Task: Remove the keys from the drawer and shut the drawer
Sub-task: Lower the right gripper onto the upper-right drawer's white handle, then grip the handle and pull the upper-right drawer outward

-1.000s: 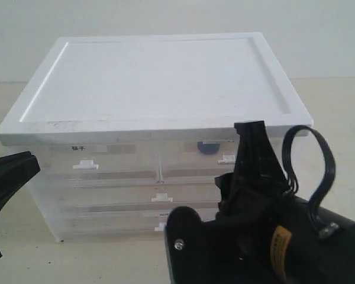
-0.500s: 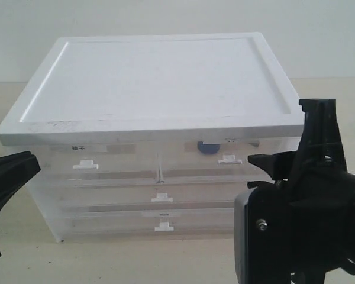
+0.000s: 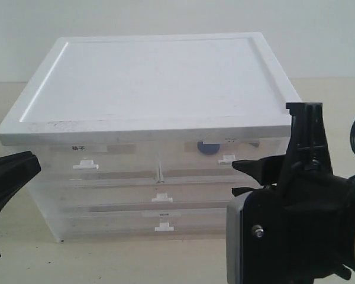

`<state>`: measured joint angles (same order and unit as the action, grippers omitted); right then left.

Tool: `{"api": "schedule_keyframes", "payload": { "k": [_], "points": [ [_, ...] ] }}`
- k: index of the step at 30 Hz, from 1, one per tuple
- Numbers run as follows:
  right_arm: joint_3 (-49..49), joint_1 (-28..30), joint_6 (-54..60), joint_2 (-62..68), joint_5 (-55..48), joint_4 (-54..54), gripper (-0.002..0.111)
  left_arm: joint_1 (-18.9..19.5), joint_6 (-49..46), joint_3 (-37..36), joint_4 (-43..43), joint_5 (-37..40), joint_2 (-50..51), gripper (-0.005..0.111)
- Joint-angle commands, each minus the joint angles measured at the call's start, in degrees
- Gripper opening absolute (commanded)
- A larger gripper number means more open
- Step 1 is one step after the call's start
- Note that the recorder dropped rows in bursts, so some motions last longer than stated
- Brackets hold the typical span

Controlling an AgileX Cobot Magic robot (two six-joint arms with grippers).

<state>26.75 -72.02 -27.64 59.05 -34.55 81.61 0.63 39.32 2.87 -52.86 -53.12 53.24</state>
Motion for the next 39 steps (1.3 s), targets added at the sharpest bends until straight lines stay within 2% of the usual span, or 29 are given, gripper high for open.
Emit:
{"api": "schedule_keyframes", "payload": {
  "k": [1,5,8,14,23,27,34,39],
  "points": [
    [-0.4,0.2,-1.0,-0.5,0.0,0.7,0.028,0.2,0.5,-0.3,-0.1,-0.9,0.3,0.005],
    [-1.5,0.2,-4.6,-0.5,1.2,2.6,0.028,0.2,0.5,-0.3,-0.2,-1.0,0.3,0.005],
    [-2.8,0.5,-8.9,0.5,0.6,8.1,0.028,0.2,0.5,-0.3,-0.4,-1.0,0.3,0.005],
    [-2.8,4.9,-15.1,3.3,3.6,16.4,0.028,0.2,0.5,-0.3,-0.5,-1.0,0.3,0.005],
    [-2.8,5.3,-17.3,5.3,4.8,16.9,0.028,0.2,0.5,-0.3,-0.5,-1.1,0.3,0.005],
    [-2.4,5.3,-22.2,9.9,1.2,18.3,0.028,0.2,0.5,-0.3,-0.5,-1.3,0.3,0.005],
    [-0.1,5.2,-22.7,10.2,-3.3,18.3,0.028,0.2,0.5,-0.3,-0.6,-1.6,0.3,0.005],
    [-0.1,1.6,-22.6,10.2,-3.3,18.3,0.028,0.2,0.5,-0.3,-0.6,-1.7,0.3,0.005]
  ]
}}
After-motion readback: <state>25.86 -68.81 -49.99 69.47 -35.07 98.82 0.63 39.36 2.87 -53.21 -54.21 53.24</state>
